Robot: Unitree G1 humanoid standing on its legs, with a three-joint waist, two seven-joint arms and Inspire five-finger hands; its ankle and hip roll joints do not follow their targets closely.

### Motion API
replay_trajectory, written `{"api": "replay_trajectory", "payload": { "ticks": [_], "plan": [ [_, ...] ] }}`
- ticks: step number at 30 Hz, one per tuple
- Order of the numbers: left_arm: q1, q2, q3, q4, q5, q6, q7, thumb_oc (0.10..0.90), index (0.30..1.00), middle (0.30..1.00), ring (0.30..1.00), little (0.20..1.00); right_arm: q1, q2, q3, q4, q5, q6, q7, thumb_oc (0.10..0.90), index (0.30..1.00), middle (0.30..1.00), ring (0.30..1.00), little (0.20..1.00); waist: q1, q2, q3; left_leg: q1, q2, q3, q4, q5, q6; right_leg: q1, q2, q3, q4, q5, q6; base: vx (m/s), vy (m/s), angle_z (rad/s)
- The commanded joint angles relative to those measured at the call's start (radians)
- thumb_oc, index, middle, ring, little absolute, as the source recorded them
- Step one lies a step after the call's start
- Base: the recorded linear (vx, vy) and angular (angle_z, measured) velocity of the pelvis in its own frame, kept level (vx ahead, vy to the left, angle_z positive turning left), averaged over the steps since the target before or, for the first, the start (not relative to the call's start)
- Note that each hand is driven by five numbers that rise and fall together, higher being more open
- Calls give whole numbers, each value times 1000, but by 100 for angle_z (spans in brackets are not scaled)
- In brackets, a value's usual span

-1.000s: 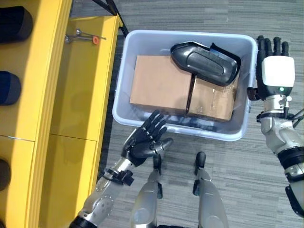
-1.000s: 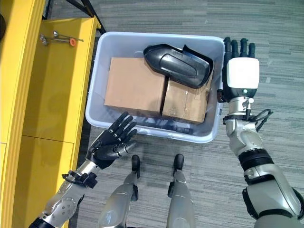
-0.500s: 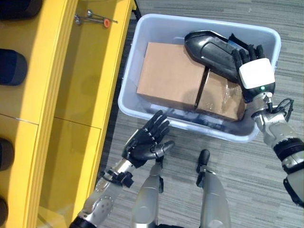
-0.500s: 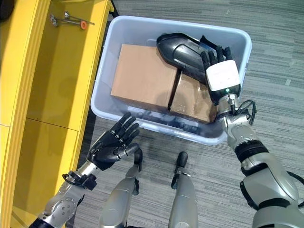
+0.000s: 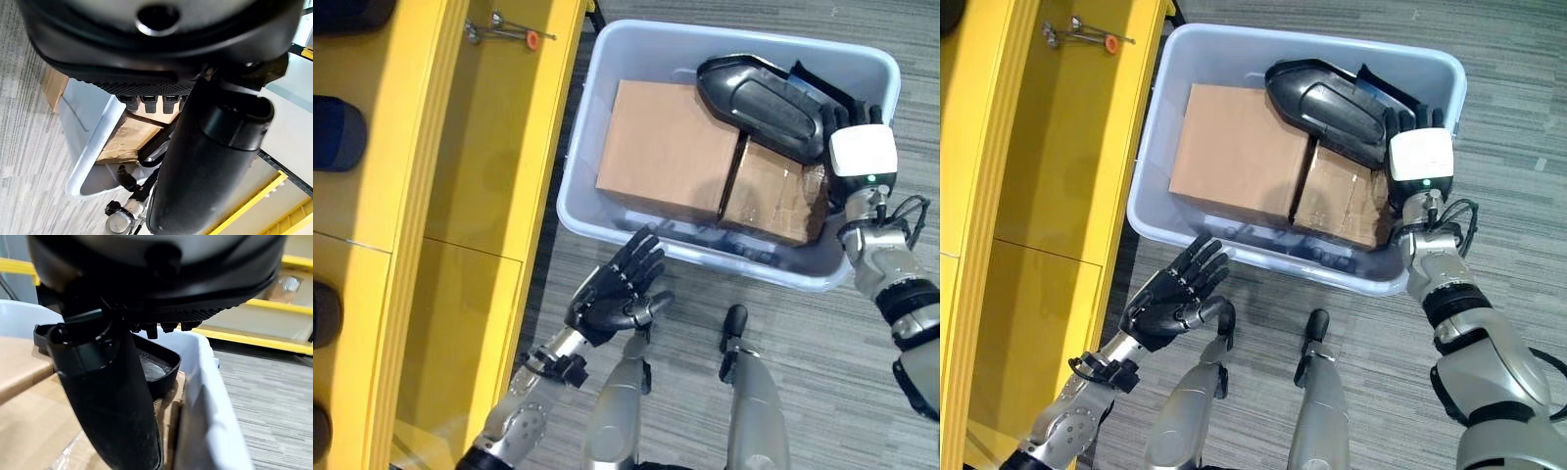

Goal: Move parts from the plastic box to the shelf.

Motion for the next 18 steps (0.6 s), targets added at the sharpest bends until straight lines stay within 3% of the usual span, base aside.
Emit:
{"api": "replay_trajectory", "payload": {
  "ticks": [1, 7, 9, 11, 13, 14, 15, 16, 18],
  "plan": [
    [-15, -47, -24, -145, -14, -48, -46, 900, 1000, 1000, 1000, 1000, -175, -73, 32, -51, -22, -2, -55, 900, 1000, 1000, 1000, 1000, 4, 64, -15, -25, 41, -27, 29, 12, 0, 69, 24, 4, 2, -48, -10, 19, 10, 5],
    [-15, -49, -29, -140, -11, -55, -52, 900, 1000, 1000, 1000, 1000, -180, -73, 63, -80, -124, 8, -25, 900, 1000, 1000, 1000, 1000, 9, 59, -15, -26, 39, -28, 37, 9, 4, 66, 20, -1, 21, -56, -10, 15, -2, 4],
    [-12, -44, -30, -136, -12, -55, -54, 900, 1000, 1000, 1000, 1000, -193, -81, 93, -70, -137, 11, 56, 900, 1000, 1000, 1000, 1000, 15, 58, -15, -32, 38, -33, 44, 9, 4, 62, 18, -3, 31, -60, -9, 11, -12, 2],
    [-6, -40, -25, -136, -11, -55, -60, 900, 1000, 1000, 1000, 1000, -192, -77, 106, -68, -54, -5, 142, 900, 1000, 1000, 1000, 1000, 18, 56, -15, -38, 38, -36, 45, 10, 4, 55, 18, -4, 37, -60, -9, 7, -11, 2],
    [1, -38, -13, -138, -7, -51, -66, 900, 1000, 1000, 1000, 1000, -184, -63, 113, -77, 59, 0, 308, 900, 1000, 1000, 1000, 1000, 23, 52, -15, -42, 39, -39, 44, 11, 4, 50, 19, -4, 42, -62, -10, 10, -28, 12],
    [2, -39, -9, -142, -5, -46, -65, 900, 1000, 1000, 1000, 1000, -177, -57, 115, -75, 98, 9, 332, 900, 1000, 1000, 1000, 1000, 24, 50, -15, -45, 39, -40, 45, 12, 4, 48, 20, -4, 44, -62, -11, 14, -39, 13],
    [2, -39, -3, -150, -3, -33, -62, 900, 1000, 1000, 1000, 1000, -161, -34, 110, -61, 260, 44, 397, 900, 1000, 1000, 1000, 1000, 26, 45, -15, -46, 37, -43, 46, 12, 6, 46, 19, -2, 52, -67, -13, 17, -38, 8],
    [-1, -40, -1, -154, 0, -25, -59, 900, 1000, 1000, 1000, 1000, -155, -16, 94, -46, 329, 46, 433, 900, 1000, 1000, 1000, 1000, 28, 44, -15, -47, 36, -45, 46, 12, 7, 45, 19, -2, 55, -68, -14, 11, -39, 6],
    [-10, -41, 3, -155, 2, -16, -55, 900, 1000, 1000, 1000, 1000, -157, 8, 75, -27, 386, 50, 482, 900, 1000, 1000, 1000, 1000, 32, 44, -15, -51, 38, -45, 48, 12, 7, 41, 22, -2, 55, -64, -16, -1, -9, 2]
  ]
}}
